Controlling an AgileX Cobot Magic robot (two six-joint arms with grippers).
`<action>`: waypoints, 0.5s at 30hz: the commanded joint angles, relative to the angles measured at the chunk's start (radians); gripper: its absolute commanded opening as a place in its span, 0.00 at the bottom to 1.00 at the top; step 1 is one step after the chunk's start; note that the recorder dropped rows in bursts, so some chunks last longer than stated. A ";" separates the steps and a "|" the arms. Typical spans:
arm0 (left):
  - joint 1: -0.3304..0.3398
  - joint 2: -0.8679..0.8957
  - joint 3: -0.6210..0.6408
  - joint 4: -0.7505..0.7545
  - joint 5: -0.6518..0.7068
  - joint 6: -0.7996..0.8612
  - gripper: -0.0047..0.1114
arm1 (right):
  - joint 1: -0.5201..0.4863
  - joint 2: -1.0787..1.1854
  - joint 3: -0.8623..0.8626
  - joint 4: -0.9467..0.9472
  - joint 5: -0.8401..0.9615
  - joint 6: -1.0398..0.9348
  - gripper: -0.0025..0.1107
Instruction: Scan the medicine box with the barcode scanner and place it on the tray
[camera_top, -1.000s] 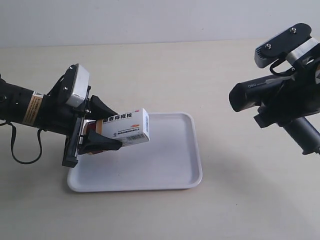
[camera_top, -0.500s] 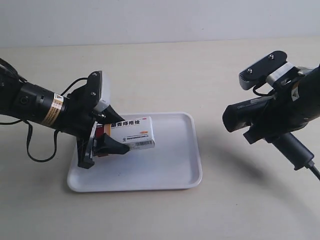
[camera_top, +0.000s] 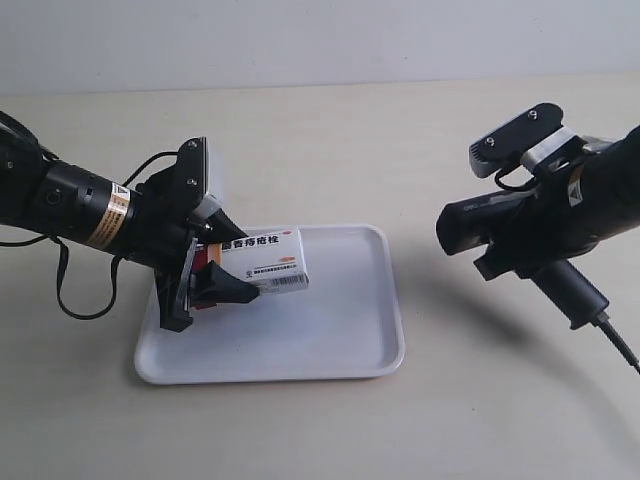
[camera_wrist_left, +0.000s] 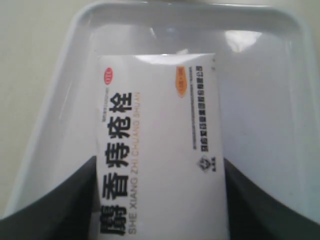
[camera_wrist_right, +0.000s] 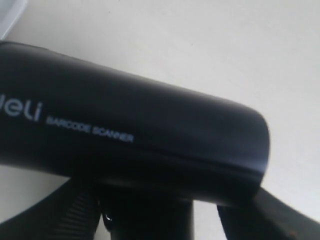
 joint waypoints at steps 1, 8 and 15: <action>-0.007 0.000 -0.007 -0.005 -0.018 -0.003 0.04 | 0.001 0.001 -0.006 -0.069 -0.095 0.056 0.02; -0.007 0.000 -0.007 -0.005 -0.081 0.038 0.04 | 0.001 0.024 -0.006 -0.116 -0.180 0.054 0.02; -0.004 0.000 -0.007 -0.005 -0.097 0.040 0.04 | 0.001 0.060 -0.006 -0.116 -0.198 0.054 0.02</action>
